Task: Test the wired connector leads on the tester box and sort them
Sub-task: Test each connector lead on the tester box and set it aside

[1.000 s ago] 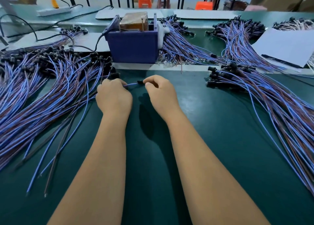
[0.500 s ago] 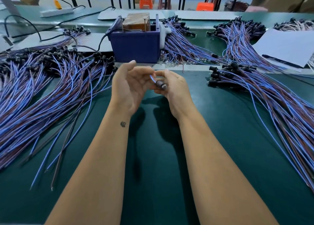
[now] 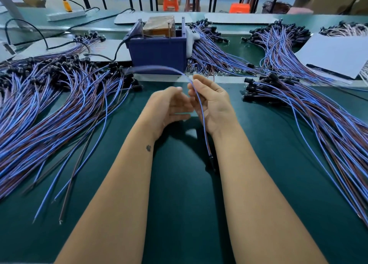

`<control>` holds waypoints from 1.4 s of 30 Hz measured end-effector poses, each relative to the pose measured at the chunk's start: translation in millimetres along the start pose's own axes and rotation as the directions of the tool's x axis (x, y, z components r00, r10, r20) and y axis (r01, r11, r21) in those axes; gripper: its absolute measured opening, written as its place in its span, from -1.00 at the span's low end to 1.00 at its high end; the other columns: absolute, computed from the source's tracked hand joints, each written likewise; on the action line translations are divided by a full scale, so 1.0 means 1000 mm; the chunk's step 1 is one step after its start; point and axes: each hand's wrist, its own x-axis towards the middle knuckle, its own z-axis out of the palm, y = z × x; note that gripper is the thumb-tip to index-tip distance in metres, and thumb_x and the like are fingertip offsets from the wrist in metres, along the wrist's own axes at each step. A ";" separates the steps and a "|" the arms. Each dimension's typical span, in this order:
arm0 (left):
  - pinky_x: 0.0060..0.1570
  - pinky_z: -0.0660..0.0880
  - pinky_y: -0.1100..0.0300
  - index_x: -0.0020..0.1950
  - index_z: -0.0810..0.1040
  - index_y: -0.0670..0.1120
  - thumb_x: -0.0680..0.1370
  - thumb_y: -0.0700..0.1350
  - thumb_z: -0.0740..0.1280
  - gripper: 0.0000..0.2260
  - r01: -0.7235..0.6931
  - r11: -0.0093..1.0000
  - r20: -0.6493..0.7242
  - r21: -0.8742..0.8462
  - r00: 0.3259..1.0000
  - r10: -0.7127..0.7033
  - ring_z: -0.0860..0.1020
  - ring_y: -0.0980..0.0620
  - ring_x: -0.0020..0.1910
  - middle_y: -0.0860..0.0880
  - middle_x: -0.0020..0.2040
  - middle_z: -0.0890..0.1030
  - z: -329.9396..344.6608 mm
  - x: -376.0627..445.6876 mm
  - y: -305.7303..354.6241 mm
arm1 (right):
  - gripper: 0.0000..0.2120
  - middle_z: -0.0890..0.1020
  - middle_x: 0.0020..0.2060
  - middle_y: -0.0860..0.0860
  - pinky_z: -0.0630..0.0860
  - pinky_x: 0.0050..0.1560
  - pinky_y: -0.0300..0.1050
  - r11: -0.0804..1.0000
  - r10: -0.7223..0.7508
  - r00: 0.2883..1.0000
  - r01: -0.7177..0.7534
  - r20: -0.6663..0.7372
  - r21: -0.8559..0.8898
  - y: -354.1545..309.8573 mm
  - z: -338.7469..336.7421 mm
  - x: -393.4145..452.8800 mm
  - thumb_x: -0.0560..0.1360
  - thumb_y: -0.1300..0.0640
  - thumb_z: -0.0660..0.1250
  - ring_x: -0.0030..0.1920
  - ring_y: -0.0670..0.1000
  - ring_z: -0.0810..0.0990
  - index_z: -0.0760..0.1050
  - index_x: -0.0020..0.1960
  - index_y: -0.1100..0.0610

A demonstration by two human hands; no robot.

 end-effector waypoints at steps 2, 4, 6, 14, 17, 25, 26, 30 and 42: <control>-0.20 0.62 0.13 -0.18 0.61 -0.11 0.63 -0.10 0.18 -0.72 -0.057 0.995 -0.192 -0.078 0.980 0.041 0.65 0.01 -0.25 -0.03 -0.29 0.65 -0.005 0.005 0.000 | -0.87 0.66 -0.35 0.01 0.52 -0.28 -0.31 0.999 0.003 1.000 -0.003 0.003 0.040 -0.001 -0.002 0.003 0.55 0.35 0.28 -0.37 -0.11 0.60 0.57 -0.04 0.17; -0.10 0.62 0.12 -0.07 0.63 -0.10 0.65 -0.09 0.18 -0.74 -0.107 0.991 -0.253 -0.075 0.964 0.085 0.65 0.02 -0.16 -0.02 -0.18 0.68 -0.010 0.008 -0.002 | -0.86 0.65 -0.33 0.03 0.52 -0.26 -0.30 1.000 0.010 1.000 -0.009 0.026 -0.010 0.001 -0.003 0.004 0.54 0.36 0.29 -0.36 -0.09 0.59 0.57 -0.02 0.17; -0.02 0.60 0.11 -0.02 0.65 -0.09 0.66 -0.09 0.18 -0.74 -0.130 0.991 -0.255 -0.030 0.960 0.119 0.65 0.02 -0.08 -0.03 -0.10 0.69 -0.011 0.008 -0.003 | -0.83 0.63 -0.31 0.04 0.50 -0.28 -0.30 0.982 0.009 0.999 0.000 0.048 -0.188 0.007 0.000 0.003 0.52 0.39 0.32 -0.36 -0.09 0.56 0.57 0.01 0.17; -0.11 0.59 0.16 -0.05 0.65 -0.07 0.60 -0.20 0.32 -0.88 -0.188 0.981 -0.308 0.055 0.931 0.195 0.61 0.06 -0.23 -0.05 -0.17 0.65 -0.007 0.008 -0.007 | -0.85 0.60 -0.29 0.11 0.47 -0.29 -0.29 0.797 -0.044 0.995 0.089 0.090 -0.597 0.019 0.008 -0.001 0.48 0.36 0.40 -0.35 -0.08 0.54 0.58 0.02 0.20; -0.01 0.59 0.08 -0.04 0.65 -0.10 0.57 -0.20 0.36 -0.92 -0.174 0.982 -0.309 0.071 0.933 0.187 0.63 0.03 -0.16 -0.07 -0.14 0.68 -0.007 0.008 -0.008 | -0.93 0.59 -0.34 0.04 0.45 -0.34 -0.35 0.815 -0.050 0.995 0.090 0.085 -0.573 0.020 0.009 -0.002 0.52 0.35 0.36 -0.42 -0.17 0.52 0.57 -0.07 0.21; -0.30 0.51 0.25 -0.17 0.53 -0.04 0.56 -0.20 0.26 -0.86 -0.185 0.982 -0.509 0.041 0.842 0.180 0.58 0.11 -0.31 0.07 -0.33 0.63 -0.014 0.011 -0.007 | -0.86 0.58 -0.32 0.06 0.48 -0.33 -0.35 0.812 -0.089 0.995 0.104 0.053 -0.574 0.019 0.011 -0.004 0.53 0.33 0.33 -0.37 -0.10 0.53 0.55 -0.14 0.14; -0.34 0.47 0.27 -0.16 0.52 -0.04 0.57 -0.19 0.25 -0.86 -0.194 0.980 -0.537 0.046 0.822 0.188 0.56 0.12 -0.35 0.08 -0.34 0.61 -0.017 0.011 -0.007 | -0.86 0.58 -0.32 0.06 0.47 -0.33 -0.36 0.819 -0.094 0.995 0.103 0.045 -0.565 0.018 0.011 -0.004 0.54 0.33 0.33 -0.37 -0.11 0.52 0.55 -0.14 0.14; -0.36 0.43 0.27 -0.15 0.50 -0.02 0.57 -0.18 0.24 -0.87 -0.212 0.976 -0.586 0.059 0.784 0.205 0.51 0.15 -0.40 0.10 -0.36 0.58 -0.021 0.011 -0.007 | -0.85 0.58 -0.32 0.03 0.47 -0.32 -0.35 0.835 -0.102 0.995 0.090 0.007 -0.542 0.018 0.010 -0.003 0.55 0.32 0.32 -0.39 -0.11 0.52 0.54 -0.14 0.11; -0.19 0.47 0.24 -0.10 0.58 0.03 0.60 -0.12 0.29 -0.88 -0.186 0.969 -0.555 0.161 0.795 0.245 0.51 0.23 -0.37 0.12 -0.27 0.62 -0.020 0.010 -0.007 | -0.84 0.59 -0.30 0.04 0.47 -0.32 -0.36 0.833 -0.103 0.995 0.090 0.006 -0.546 0.018 0.011 -0.004 0.55 0.29 0.32 -0.37 -0.11 0.53 0.56 -0.14 0.09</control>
